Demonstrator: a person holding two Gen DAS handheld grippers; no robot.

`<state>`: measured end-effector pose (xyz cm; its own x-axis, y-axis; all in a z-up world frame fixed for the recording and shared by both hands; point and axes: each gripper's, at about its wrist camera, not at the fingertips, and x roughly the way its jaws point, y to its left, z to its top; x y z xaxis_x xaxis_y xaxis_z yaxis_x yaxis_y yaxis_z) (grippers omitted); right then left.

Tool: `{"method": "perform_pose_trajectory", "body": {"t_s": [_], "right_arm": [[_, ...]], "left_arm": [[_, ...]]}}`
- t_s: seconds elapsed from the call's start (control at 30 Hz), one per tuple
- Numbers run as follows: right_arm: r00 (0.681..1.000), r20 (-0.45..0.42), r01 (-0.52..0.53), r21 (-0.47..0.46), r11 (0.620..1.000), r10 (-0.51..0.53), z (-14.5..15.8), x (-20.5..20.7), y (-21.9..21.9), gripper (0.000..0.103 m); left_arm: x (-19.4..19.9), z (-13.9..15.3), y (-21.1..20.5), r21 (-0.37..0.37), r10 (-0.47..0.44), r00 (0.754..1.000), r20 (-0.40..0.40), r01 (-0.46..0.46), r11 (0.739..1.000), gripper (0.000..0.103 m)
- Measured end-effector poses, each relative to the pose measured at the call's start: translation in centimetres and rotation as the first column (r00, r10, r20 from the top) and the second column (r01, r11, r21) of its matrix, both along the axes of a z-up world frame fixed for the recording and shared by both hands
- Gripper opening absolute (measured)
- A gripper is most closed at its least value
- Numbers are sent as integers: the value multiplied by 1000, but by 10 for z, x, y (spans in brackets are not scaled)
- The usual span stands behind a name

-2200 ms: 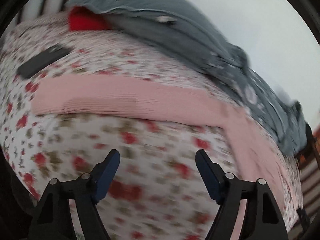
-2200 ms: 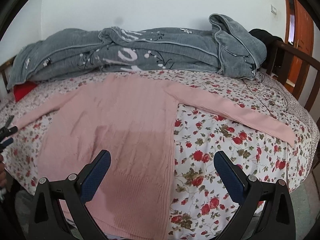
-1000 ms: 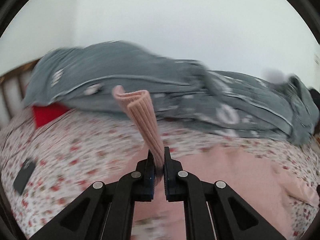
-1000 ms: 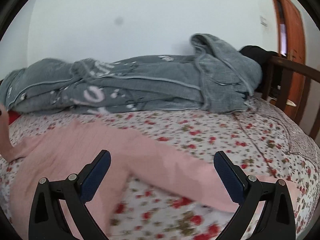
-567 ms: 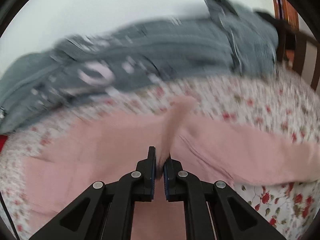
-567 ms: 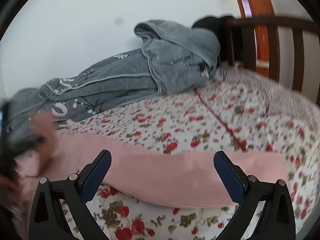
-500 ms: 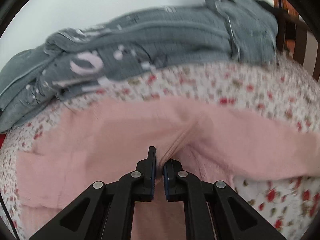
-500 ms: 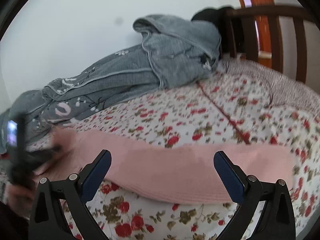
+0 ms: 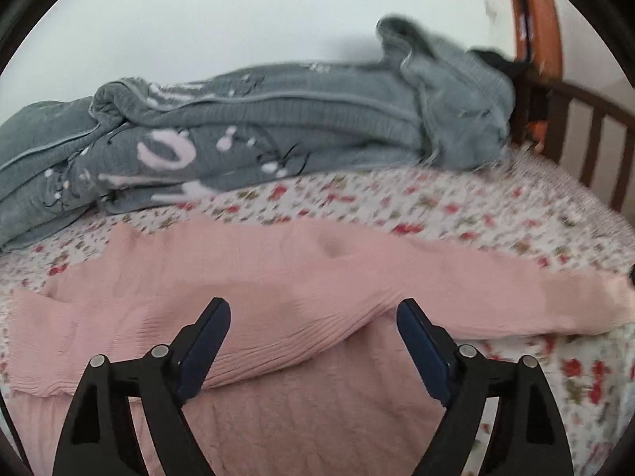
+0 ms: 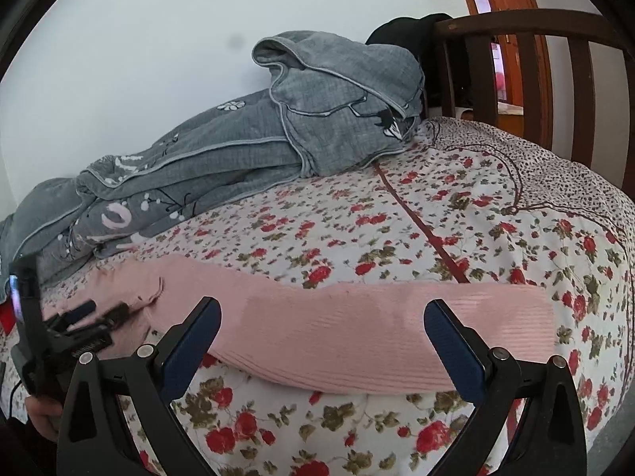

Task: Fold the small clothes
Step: 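Fold the held sleeve across the sweater body with the left tool, then open, then grasp the other sleeve cuff with the right tool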

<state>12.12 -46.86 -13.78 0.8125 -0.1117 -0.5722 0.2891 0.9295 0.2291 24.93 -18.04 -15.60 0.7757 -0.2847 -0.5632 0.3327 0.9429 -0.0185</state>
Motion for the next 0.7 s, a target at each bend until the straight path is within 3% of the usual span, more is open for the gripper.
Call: {"method": "perform_pose_trajectory", "body": {"t_s": [0.1,0.3,0.43,0.57,0.7], "right_arm": [[999,-14,-37,15,999,37,-3,-5,-3,101],[992,-47,-113,22,993,114,-5,-21,-1,91],[992,-50,-115,95,989,120,-8,-35,-6,86],[992,-66,-97,170,981,109,-20,-52,-10,82],[990,-130,-36,172,984,59,-38,-53,-19,82]], "left_arm": [[2,-1,2,1,44,999,0,-44,999,90],[24,-20,-6,96,119,986,-120,-108,990,90],[33,-30,-13,143,111,978,-178,-86,986,90],[30,-29,-10,120,102,979,-175,-82,989,89],[31,-28,-7,103,100,978,-183,-82,991,89]]}}
